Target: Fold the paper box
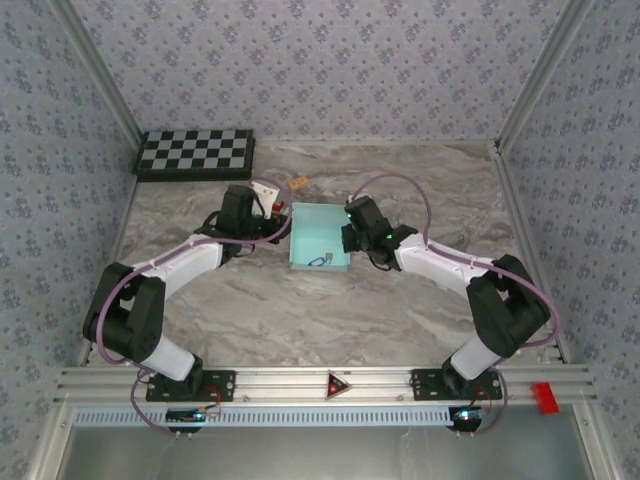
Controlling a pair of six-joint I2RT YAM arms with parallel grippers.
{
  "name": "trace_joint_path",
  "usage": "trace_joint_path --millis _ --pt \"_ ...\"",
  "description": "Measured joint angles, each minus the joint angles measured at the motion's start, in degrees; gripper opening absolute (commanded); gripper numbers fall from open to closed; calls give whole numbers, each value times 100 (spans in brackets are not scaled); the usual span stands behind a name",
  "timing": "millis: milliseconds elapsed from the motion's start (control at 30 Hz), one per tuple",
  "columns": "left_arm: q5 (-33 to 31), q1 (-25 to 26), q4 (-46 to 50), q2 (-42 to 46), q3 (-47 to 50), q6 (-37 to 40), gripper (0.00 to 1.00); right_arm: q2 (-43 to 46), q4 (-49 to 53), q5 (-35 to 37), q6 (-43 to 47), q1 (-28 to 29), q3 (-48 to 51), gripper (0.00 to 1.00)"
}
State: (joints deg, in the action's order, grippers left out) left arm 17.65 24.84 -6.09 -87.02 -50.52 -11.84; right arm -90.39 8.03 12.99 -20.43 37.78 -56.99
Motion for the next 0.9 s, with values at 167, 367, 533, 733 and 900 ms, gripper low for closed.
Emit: trace_joint_path --millis 167,367,533,733,900 --pt "-44 39 -214 -15 101 -269 23 2 -107 153 -114 59 22 7" --pt "-57 46 -402 -44 125 -472 29 2 -166 293 -155 116 22 7" --pt "-63 48 -501 -46 125 -625 33 2 -232 391 -234 168 22 7" --pt "-81 79 -621 -98 127 -743 28 2 -232 490 -275 175 22 7" --pt "-79 79 -632 -199 127 -857 25 2 -232 575 -278 179 22 7"
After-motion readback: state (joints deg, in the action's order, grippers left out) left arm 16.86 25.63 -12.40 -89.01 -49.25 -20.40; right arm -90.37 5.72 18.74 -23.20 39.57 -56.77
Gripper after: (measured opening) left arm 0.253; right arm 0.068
